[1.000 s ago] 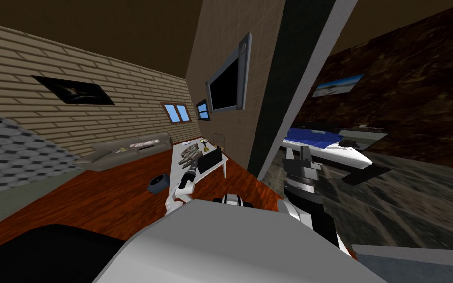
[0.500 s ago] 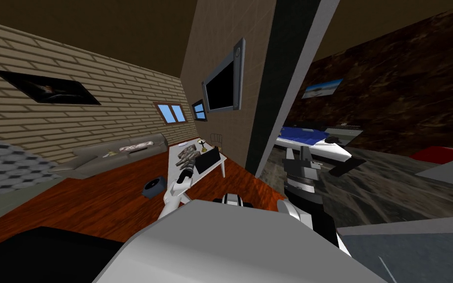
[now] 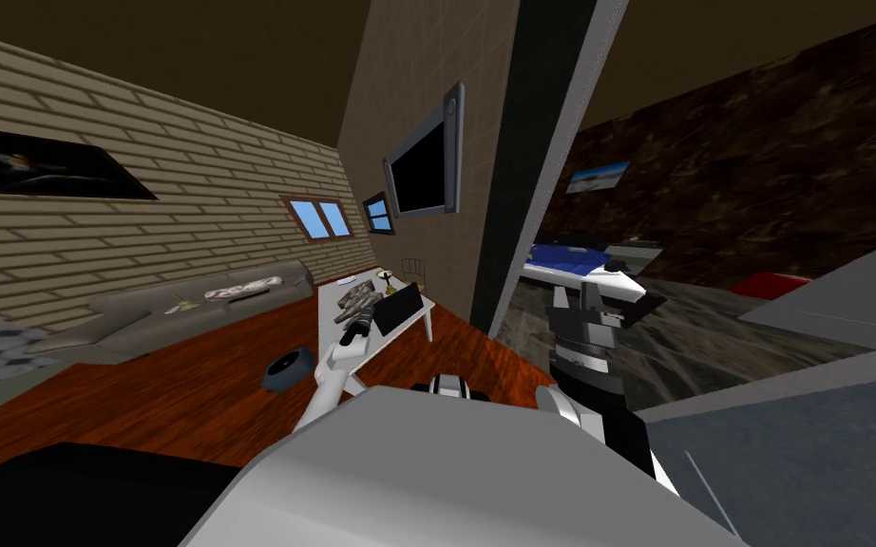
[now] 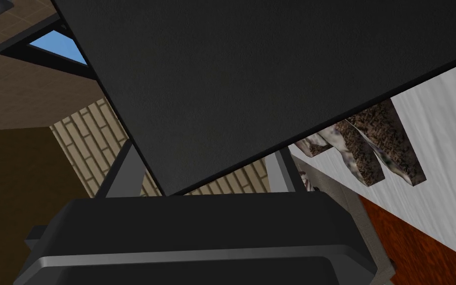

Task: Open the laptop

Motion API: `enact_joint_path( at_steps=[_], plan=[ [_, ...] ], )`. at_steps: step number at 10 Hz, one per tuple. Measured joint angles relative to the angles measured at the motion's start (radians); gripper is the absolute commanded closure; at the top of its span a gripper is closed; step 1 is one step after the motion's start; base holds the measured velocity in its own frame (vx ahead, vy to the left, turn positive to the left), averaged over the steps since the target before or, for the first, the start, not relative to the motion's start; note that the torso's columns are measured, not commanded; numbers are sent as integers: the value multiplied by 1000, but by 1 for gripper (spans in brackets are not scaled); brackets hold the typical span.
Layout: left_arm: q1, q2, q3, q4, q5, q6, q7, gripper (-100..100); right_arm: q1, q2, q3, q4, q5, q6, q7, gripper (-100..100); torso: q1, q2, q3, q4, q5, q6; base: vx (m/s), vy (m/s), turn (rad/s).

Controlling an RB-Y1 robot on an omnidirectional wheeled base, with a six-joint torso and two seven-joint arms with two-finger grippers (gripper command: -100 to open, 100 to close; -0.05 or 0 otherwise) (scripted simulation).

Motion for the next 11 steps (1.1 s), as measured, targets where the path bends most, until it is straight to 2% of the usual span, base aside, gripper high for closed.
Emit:
enact_joint_path(
  at_steps=[2, 3, 5, 9, 10, 11],
  plan=[
    [-15, 12, 8, 2, 9, 45, 11, 100, 0, 0, 0, 0, 0, 0, 0, 0, -1, 1, 0, -1, 0, -5, -29, 15, -96],
    [-28, 19, 22, 10, 13, 70, 18, 100, 0, 0, 0, 0, 0, 0, 0, 0, -1, 1, 0, 0, 0, 0, -54, 9, -105],
    [-53, 58, 40, 29, 42, 126, 39, 100, 0, 0, 0, 0, 0, 0, 0, 0, -1, 2, 1, 2, -2, -1, -63, 10, -144],
    [-93, 89, 70, 52, 63, 218, 65, 100, 0, 0, 0, 0, 0, 0, 0, 0, -3, 2, 1, 2, -3, -1, -28, 9, -68],
    [-95, 91, 71, 52, 64, 224, 66, 100, 0, 0, 0, 0, 0, 0, 0, 0, -4, 2, 1, 2, -3, -2, -51, 52, -230],
    [-111, 104, 84, 88, 67, 226, 71, 100, 0, 0, 0, 0, 0, 0, 0, 0, 0, 1, 1, 2, -2, 2, -124, 103, -399]
  ],
)
